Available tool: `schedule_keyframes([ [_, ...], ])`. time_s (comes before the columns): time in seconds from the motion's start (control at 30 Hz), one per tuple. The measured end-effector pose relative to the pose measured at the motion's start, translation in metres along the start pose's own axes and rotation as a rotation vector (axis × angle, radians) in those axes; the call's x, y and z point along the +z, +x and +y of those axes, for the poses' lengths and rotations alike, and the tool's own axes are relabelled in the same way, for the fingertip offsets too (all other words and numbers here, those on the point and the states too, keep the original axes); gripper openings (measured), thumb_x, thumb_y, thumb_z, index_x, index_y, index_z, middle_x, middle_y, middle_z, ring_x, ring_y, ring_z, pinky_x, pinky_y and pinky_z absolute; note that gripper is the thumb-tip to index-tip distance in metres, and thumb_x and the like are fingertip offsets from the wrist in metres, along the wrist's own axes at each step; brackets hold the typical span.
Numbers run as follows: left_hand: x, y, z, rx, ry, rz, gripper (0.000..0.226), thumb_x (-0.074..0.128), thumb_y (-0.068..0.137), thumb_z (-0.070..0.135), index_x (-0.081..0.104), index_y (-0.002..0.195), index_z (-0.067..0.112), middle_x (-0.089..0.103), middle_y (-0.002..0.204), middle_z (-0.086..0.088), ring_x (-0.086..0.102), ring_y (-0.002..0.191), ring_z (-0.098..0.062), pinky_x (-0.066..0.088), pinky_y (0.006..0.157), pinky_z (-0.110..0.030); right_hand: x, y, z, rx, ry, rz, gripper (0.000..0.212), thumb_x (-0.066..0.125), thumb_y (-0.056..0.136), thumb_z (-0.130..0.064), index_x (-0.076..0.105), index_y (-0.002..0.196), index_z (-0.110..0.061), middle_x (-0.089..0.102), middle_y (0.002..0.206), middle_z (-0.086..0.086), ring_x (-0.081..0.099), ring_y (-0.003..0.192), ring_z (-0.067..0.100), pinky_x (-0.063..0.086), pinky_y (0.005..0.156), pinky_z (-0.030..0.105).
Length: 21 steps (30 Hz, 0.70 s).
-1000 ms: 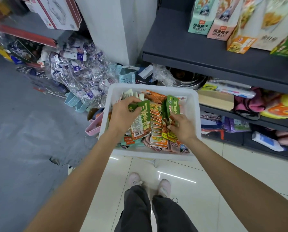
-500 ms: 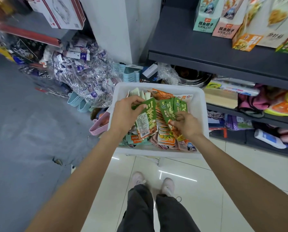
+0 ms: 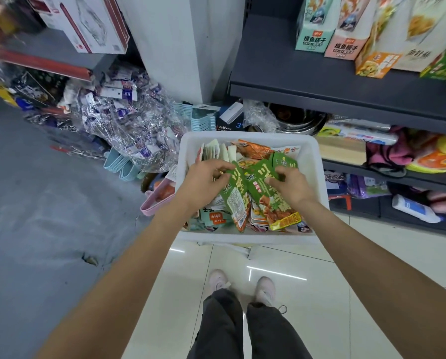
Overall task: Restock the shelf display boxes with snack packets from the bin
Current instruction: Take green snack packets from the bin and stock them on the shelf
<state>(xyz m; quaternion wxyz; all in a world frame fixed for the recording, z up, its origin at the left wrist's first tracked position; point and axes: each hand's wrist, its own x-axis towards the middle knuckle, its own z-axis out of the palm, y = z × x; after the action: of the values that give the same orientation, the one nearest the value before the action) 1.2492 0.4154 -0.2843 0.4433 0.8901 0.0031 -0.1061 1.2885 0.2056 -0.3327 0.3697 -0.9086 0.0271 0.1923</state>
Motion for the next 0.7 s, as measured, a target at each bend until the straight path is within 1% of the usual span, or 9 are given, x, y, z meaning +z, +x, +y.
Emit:
schedule_keyframes([
  [0.03, -0.002, 0.000, 0.000, -0.002, -0.013, -0.027, 0.031, 0.048, 0.093, 0.004, 0.065, 0.116, 0.015, 0.064, 0.115, 0.000, 0.061, 0.101, -0.017, 0.048, 0.094, -0.030, -0.001, -0.002, -0.003, -0.030, 0.016, 0.003, 0.032, 0.061, 0.091, -0.021, 0.042, 0.067, -0.012, 0.042, 0.065, 0.002, 0.041, 0.064, 0.022, 0.023, 0.049, 0.019],
  [0.1, -0.005, -0.001, 0.001, -0.013, -0.052, -0.066, 0.037, 0.040, 0.093, -0.004, 0.065, 0.117, 0.011, 0.063, 0.116, -0.002, 0.059, 0.103, -0.018, 0.045, 0.096, -0.028, -0.005, -0.005, -0.007, -0.081, 0.048, 0.028, 0.044, 0.062, 0.091, -0.019, 0.031, 0.059, -0.017, 0.032, 0.058, -0.002, 0.031, 0.054, 0.014, 0.022, 0.047, 0.019],
  [0.17, -0.009, -0.002, 0.002, 0.004, -0.026, -0.104, 0.040, 0.042, 0.091, -0.009, 0.064, 0.118, 0.010, 0.062, 0.111, -0.001, 0.058, 0.101, -0.012, 0.043, 0.092, -0.016, -0.012, -0.010, -0.013, -0.108, 0.072, 0.020, 0.038, 0.062, 0.090, -0.017, 0.041, 0.059, -0.020, 0.041, 0.059, -0.005, 0.038, 0.056, 0.012, 0.028, 0.052, 0.022],
  [0.27, -0.017, 0.001, 0.010, 0.069, 0.079, -0.108, 0.027, 0.058, 0.089, 0.001, 0.067, 0.114, 0.010, 0.067, 0.108, -0.002, 0.058, 0.092, -0.005, 0.040, 0.086, -0.008, -0.023, -0.013, -0.019, -0.131, 0.099, 0.023, 0.005, 0.063, 0.090, -0.016, 0.065, 0.087, -0.012, 0.066, 0.084, 0.004, 0.060, 0.077, 0.021, 0.047, 0.073, 0.032],
  [0.3, -0.019, 0.003, 0.013, 0.077, 0.103, -0.105, 0.024, 0.062, 0.088, 0.007, 0.069, 0.110, 0.009, 0.069, 0.106, -0.003, 0.058, 0.089, -0.005, 0.041, 0.085, -0.007, -0.026, -0.013, -0.019, -0.124, 0.100, 0.039, 0.007, 0.062, 0.090, -0.016, 0.065, 0.092, -0.011, 0.067, 0.090, 0.005, 0.062, 0.082, 0.024, 0.050, 0.076, 0.034],
  [0.37, -0.018, 0.009, 0.018, 0.095, 0.153, -0.106, 0.020, 0.066, 0.086, 0.013, 0.072, 0.104, 0.009, 0.071, 0.102, -0.005, 0.061, 0.086, -0.009, 0.043, 0.083, -0.011, -0.029, -0.015, -0.020, -0.119, 0.115, 0.053, 0.009, 0.062, 0.090, -0.016, 0.065, 0.094, -0.009, 0.069, 0.094, 0.007, 0.064, 0.083, 0.025, 0.051, 0.074, 0.033],
  [0.47, -0.005, 0.012, 0.019, 0.088, 0.193, -0.144, 0.020, 0.061, 0.089, 0.013, 0.070, 0.107, 0.009, 0.071, 0.105, -0.007, 0.065, 0.097, -0.017, 0.047, 0.093, -0.025, -0.029, -0.018, -0.014, -0.126, 0.071, 0.052, 0.017, 0.063, 0.089, -0.020, 0.065, 0.095, -0.004, 0.068, 0.097, 0.012, 0.063, 0.086, 0.026, 0.051, 0.078, 0.035],
  [0.57, 0.009, 0.003, 0.009, -0.015, 0.108, -0.181, 0.031, 0.058, 0.092, 0.014, 0.059, 0.123, 0.008, 0.062, 0.121, -0.008, 0.058, 0.111, -0.017, 0.044, 0.093, -0.020, -0.024, -0.023, -0.011, -0.118, 0.072, 0.003, 0.011, 0.062, 0.090, -0.019, 0.063, 0.087, -0.008, 0.065, 0.086, 0.008, 0.057, 0.076, 0.022, 0.046, 0.068, 0.030],
  [0.7, 0.013, -0.011, -0.015, -0.160, 0.117, -0.124, 0.044, 0.066, 0.085, 0.010, 0.053, 0.127, 0.010, 0.054, 0.129, -0.011, 0.051, 0.121, -0.023, 0.045, 0.100, -0.035, -0.014, -0.027, -0.011, -0.118, 0.102, -0.051, 0.021, 0.061, 0.091, -0.018, 0.059, 0.078, -0.001, 0.059, 0.074, 0.016, 0.056, 0.067, 0.027, 0.052, 0.073, 0.053],
])
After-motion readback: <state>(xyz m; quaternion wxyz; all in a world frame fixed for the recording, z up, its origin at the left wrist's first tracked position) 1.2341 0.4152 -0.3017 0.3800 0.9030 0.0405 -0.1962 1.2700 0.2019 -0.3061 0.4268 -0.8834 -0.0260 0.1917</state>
